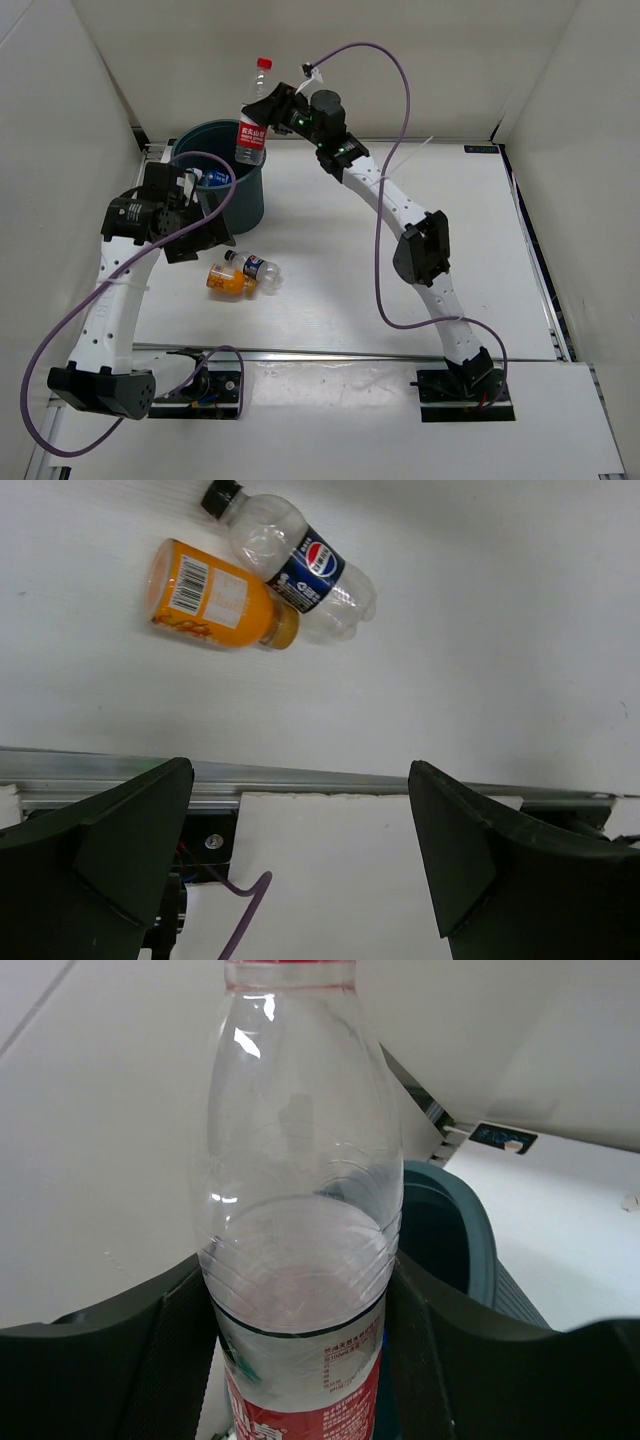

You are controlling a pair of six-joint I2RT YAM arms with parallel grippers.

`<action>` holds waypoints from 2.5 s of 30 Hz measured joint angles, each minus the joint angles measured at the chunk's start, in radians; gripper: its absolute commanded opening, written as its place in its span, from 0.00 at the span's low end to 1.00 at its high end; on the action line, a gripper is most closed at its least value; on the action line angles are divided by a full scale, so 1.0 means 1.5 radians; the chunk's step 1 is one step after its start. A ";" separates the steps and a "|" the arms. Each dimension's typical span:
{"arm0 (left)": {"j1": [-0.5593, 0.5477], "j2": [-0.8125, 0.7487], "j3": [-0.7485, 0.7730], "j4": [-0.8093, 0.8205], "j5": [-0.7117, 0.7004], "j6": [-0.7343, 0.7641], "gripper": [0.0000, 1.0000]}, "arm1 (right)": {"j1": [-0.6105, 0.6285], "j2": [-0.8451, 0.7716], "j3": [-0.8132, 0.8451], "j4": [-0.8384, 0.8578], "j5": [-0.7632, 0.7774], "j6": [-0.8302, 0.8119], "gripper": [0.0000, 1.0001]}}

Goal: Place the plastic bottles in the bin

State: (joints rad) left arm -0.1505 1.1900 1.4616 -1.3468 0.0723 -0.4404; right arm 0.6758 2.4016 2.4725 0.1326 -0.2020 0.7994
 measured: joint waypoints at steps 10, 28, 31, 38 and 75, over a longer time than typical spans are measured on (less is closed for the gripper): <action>-0.003 -0.030 -0.011 -0.005 0.055 0.021 1.00 | 0.019 0.029 0.004 0.019 0.017 -0.005 0.93; 0.007 -0.085 -0.045 0.017 -0.146 -0.153 1.00 | 0.023 -0.198 -0.079 -0.164 0.255 -0.140 1.00; 0.026 -0.129 -0.116 0.048 -0.142 -0.210 1.00 | 0.023 -0.318 -0.153 -0.214 0.310 -0.154 1.00; 0.107 -0.148 -0.279 0.202 -0.066 -0.328 1.00 | 0.030 -0.505 -0.250 -0.375 0.380 -0.148 1.00; 0.189 0.083 -0.531 0.500 0.082 -0.453 0.93 | -0.001 -0.783 -0.526 -0.604 0.325 -0.154 1.00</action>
State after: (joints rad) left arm 0.1337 1.3151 0.6655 -0.5972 0.1959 -1.1194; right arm 0.6750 1.2274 1.6840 -0.7734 0.2852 0.5686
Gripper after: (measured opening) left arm 0.973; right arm 0.996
